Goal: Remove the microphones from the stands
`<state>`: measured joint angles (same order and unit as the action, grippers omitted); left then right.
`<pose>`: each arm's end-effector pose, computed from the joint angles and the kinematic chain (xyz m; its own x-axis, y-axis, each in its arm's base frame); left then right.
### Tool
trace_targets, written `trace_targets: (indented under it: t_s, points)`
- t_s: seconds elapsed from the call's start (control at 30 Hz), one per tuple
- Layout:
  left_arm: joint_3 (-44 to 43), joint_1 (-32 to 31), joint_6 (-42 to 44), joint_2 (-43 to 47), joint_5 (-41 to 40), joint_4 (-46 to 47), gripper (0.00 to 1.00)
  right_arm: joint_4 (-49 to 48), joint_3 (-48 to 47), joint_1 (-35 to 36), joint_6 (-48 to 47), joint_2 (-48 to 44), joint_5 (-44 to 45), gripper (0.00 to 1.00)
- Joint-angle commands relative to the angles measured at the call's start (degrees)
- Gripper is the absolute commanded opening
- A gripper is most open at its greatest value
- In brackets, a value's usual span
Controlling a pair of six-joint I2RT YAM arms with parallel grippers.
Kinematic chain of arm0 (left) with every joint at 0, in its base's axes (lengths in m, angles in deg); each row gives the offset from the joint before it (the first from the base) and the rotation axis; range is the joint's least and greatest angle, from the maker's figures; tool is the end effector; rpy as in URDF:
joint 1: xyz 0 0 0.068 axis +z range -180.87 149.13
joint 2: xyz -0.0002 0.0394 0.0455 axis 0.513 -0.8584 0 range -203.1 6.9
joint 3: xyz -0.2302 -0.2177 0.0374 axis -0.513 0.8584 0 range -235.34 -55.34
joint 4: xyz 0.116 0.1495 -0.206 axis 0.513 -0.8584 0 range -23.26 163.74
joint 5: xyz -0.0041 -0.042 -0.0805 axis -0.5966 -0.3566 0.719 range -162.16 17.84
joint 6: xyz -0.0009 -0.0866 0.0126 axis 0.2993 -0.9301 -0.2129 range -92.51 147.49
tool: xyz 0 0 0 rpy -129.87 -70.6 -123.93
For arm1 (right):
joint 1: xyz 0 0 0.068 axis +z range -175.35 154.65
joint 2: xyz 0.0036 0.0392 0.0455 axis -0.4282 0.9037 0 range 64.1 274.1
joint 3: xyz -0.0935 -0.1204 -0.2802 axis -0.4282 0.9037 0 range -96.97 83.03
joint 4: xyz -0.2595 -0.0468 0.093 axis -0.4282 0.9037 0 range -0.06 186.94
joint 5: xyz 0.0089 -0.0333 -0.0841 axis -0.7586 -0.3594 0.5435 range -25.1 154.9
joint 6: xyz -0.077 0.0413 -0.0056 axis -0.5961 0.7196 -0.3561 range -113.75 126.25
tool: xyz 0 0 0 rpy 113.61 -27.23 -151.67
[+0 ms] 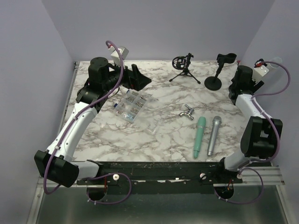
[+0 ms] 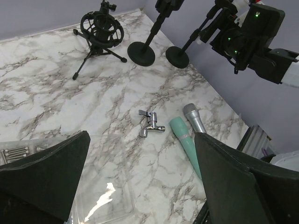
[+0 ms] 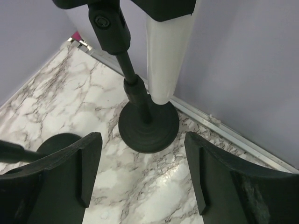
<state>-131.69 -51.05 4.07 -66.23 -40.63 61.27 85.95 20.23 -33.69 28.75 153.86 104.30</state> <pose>0.2943 -0.1514 0.4639 -0.4479 -0.1964 -0.8723 0.6545 0.5926 -0.4695 0.3934 -0.1074 0.3064 -0.0924 0.3125 -0.9454 0.7855 0.6063 0.1236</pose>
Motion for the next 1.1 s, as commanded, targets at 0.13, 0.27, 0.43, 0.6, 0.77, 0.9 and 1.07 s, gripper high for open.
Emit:
trace_targets:
  t_s: [0.13, 0.27, 0.43, 0.6, 0.77, 0.9, 1.07]
  points:
    - [0.58, 2.09, -2.04, -0.51, 3.37, 2.21, 0.98, -12.31, -1.87, -0.60, -5.11, 6.83, 7.74, 0.71]
    - [0.68, 2.61, -2.43, -0.75, 3.67, 2.54, 0.98, -14.12, -2.91, -1.16, -5.28, 9.86, 6.94, 0.71]
    - [0.62, 2.76, -2.16, -1.62, 3.52, 2.26, 0.99, -16.54, -4.33, -1.29, -6.18, 12.01, 5.49, 0.65]
    - [0.43, 3.05, -2.42, -2.02, 3.89, 2.21, 0.99, -19.06, -4.64, -1.41, -7.83, 12.97, 4.18, 0.54]
    - [0.51, 3.14, -2.63, -1.97, 4.16, 2.44, 0.99, -19.95, -5.55, -1.55, -7.85, 14.29, 3.96, 0.51]
    - [0.51, 3.22, -2.77, -2.09, 4.33, 2.53, 0.99, -20.18, -7.02, -1.72, -8.22, 15.58, 3.50, 0.49]
    - [0.54, 3.22, -2.85, -2.29, 4.42, 2.49, 0.99, -20.79, -9.31, -1.82, -9.57, 17.74, 3.41, 0.49]
